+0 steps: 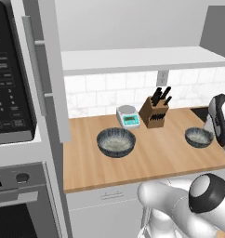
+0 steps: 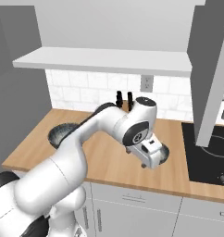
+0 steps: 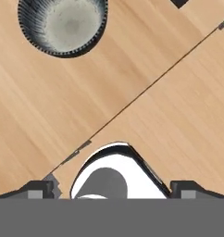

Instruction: Pick up the bowls on the counter and stack them on top of one another in the open cabinet. Place the smaller bowl on top of the larger bowl.

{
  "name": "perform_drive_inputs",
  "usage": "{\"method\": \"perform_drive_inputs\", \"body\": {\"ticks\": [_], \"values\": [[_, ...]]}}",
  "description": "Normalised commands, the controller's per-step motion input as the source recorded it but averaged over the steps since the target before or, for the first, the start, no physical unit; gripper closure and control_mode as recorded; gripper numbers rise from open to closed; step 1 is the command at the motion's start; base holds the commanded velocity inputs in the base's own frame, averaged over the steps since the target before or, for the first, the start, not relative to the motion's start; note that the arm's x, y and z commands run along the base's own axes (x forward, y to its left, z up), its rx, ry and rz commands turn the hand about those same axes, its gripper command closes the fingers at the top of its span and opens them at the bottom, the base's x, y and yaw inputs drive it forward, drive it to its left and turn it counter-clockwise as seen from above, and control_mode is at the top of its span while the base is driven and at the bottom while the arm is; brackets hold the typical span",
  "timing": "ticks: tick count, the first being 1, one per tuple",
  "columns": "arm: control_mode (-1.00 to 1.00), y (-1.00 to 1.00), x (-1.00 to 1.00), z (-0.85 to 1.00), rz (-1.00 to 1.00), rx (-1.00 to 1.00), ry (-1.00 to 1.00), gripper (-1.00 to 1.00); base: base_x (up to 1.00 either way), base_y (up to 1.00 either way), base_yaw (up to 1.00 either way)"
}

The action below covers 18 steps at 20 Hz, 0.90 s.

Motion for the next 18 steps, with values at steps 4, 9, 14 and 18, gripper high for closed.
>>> {"method": "perform_drive_inputs", "body": {"ticks": [4, 9, 14, 18], "values": [[-1.0, -0.13, 0.32, -0.33, -0.04, 0.2, -0.02, -1.0, 0.0, 0.0, 0.0], [-1.0, -0.29, 0.44, -0.24, -0.06, 0.15, -0.04, -1.0, 0.0, 0.0, 0.0], [-1.0, -0.36, 0.53, -0.31, 0.0, 0.01, 0.04, -1.0, 0.0, 0.0, 0.0], [-1.0, -0.22, 0.42, -0.43, 0.0, 0.0, 0.0, -1.0, 0.0, 0.0, 0.0]]}}
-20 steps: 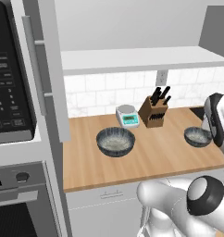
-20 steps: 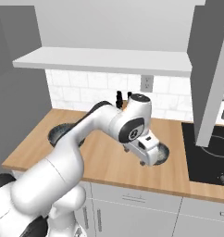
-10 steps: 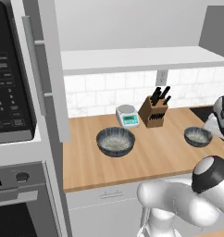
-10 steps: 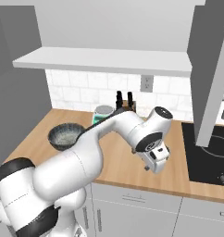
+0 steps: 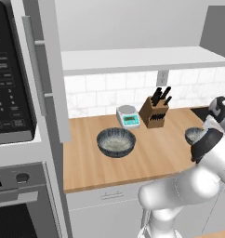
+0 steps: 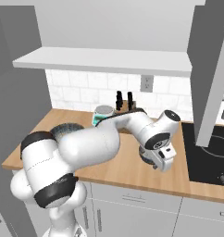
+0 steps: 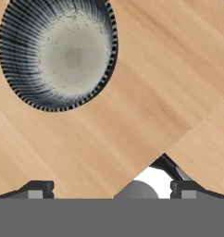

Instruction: Pick up the bowls on the counter and stack them on top of one another in the open cabinet. Place the smaller bowl on top of the larger bowl.

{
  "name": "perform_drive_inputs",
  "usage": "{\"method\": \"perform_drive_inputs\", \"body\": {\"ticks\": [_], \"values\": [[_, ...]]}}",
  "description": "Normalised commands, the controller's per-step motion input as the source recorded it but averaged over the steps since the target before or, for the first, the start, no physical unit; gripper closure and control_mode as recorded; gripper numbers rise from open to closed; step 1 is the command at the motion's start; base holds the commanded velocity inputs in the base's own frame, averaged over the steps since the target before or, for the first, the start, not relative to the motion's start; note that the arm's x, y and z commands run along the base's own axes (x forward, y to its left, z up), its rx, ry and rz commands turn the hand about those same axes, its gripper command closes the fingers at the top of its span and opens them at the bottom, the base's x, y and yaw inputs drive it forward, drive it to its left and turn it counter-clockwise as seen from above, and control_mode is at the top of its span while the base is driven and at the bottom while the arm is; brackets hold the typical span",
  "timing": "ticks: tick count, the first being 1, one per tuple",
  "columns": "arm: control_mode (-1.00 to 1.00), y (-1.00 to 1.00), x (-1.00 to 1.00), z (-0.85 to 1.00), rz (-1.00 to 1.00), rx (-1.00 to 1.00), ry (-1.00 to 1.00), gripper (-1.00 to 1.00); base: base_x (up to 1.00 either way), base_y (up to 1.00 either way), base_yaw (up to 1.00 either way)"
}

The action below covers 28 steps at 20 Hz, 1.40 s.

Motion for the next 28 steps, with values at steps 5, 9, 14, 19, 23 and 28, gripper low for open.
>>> {"method": "perform_drive_inputs", "body": {"ticks": [5, 9, 14, 19, 23, 28], "values": [[-1.0, -0.31, 0.15, -0.33, 0.0, 0.0, -0.04, -1.0, 0.0, 0.0, 0.0], [-1.0, -0.17, 0.15, -0.26, -0.03, 0.0, -0.08, -1.0, 0.0, 0.0, 0.0], [-1.0, -0.02, 0.27, -0.18, -0.04, 0.0, -0.06, -1.0, 0.0, 0.0, 0.0], [-1.0, 0.0, 0.23, -0.16, -0.02, 0.0, 0.0, -1.0, 0.0, 0.0, 0.0], [-1.0, 0.0, 0.14, -0.24, -0.01, 0.0, 0.0, -1.0, 0.0, 0.0, 0.0], [-1.0, 0.0, 0.24, -0.19, -0.01, 0.0, 0.0, -1.0, 0.0, 0.0, 0.0]]}}
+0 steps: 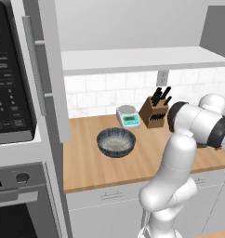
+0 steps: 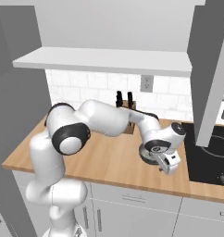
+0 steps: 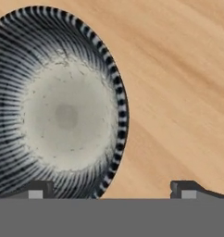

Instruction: Pick up the bowls on the counter and stack them on top of one another in the open cabinet. Place the smaller bowl on top of the larger bowl.

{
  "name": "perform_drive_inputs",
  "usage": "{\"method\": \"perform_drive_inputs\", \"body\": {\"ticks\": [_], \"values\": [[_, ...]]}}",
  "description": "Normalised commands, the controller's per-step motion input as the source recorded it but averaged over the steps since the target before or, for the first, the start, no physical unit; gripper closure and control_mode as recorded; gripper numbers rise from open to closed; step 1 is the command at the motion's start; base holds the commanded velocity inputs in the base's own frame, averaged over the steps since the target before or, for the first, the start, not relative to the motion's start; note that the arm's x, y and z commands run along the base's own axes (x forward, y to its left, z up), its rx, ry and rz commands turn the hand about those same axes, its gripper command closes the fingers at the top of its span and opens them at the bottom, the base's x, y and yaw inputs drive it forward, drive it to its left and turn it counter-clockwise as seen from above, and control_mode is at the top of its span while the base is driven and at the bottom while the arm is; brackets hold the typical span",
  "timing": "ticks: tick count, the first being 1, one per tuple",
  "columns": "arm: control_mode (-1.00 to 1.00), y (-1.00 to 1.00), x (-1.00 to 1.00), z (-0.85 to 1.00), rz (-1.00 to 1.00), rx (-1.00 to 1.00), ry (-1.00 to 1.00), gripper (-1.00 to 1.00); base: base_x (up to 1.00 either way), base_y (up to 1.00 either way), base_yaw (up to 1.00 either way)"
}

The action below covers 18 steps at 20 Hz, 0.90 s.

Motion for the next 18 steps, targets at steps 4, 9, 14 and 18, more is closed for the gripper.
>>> {"method": "perform_drive_inputs", "body": {"ticks": [4, 9, 14, 18], "values": [[-1.0, 0.0, 0.2, -0.16, 0.0, 0.0, 0.0, -1.0, 0.0, 0.0, 0.0], [-1.0, 0.0, 0.23, -0.2, 0.0, 0.0, 0.0, -1.0, 0.0, 0.0, 0.0], [-1.0, 0.0, 0.16, -0.15, 0.0, 0.0, 0.0, 1.0, 0.0, 0.0, 0.0], [-1.0, 0.0, 0.04, -0.08, 0.0, 0.0, 0.0, 1.0, 0.0, 0.0, 0.0]]}}
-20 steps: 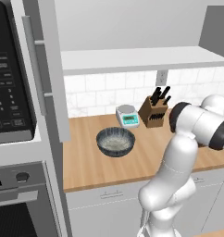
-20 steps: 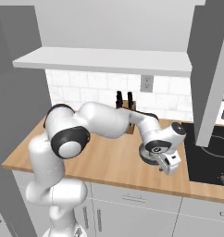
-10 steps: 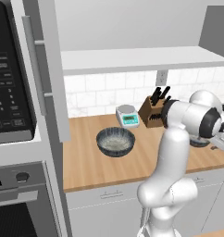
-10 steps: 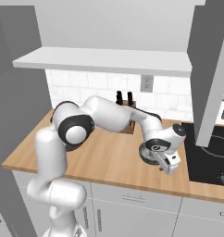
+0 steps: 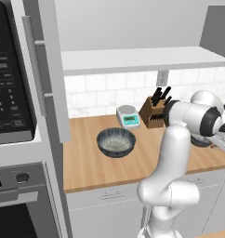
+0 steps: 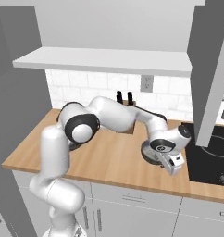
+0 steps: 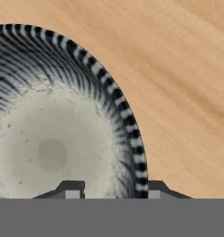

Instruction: Pick up the bowls on the counter and stack them on top of one another in the open cabinet. Place the smaller bowl on top of the larger bowl.

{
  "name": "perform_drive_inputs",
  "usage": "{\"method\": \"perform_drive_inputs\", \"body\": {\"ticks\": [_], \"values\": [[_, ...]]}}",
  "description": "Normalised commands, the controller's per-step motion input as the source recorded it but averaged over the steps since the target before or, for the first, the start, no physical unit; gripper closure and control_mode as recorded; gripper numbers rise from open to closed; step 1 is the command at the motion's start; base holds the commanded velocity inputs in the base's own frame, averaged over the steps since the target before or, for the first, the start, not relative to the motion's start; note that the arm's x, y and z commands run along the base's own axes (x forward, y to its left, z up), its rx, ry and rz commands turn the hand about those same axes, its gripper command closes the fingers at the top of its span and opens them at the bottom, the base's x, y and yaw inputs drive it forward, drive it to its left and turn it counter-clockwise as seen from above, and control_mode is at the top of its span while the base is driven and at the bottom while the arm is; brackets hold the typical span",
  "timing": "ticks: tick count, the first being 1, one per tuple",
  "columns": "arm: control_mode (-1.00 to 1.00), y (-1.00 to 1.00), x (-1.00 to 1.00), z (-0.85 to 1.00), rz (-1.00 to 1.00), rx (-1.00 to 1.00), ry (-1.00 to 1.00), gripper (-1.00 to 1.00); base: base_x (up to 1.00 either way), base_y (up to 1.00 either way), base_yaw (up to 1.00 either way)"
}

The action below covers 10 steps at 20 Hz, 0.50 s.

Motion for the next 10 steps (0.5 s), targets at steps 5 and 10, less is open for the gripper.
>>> {"method": "perform_drive_inputs", "body": {"ticks": [5, 10], "values": [[-1.0, 0.1, 0.0, -0.04, -0.04, 0.0, 0.0, 1.0, 0.0, 0.0, 0.0], [-1.0, 0.47, -0.38, 0.21, -0.16, 0.0, -0.09, 1.0, 0.0, 0.0, 0.0]]}}
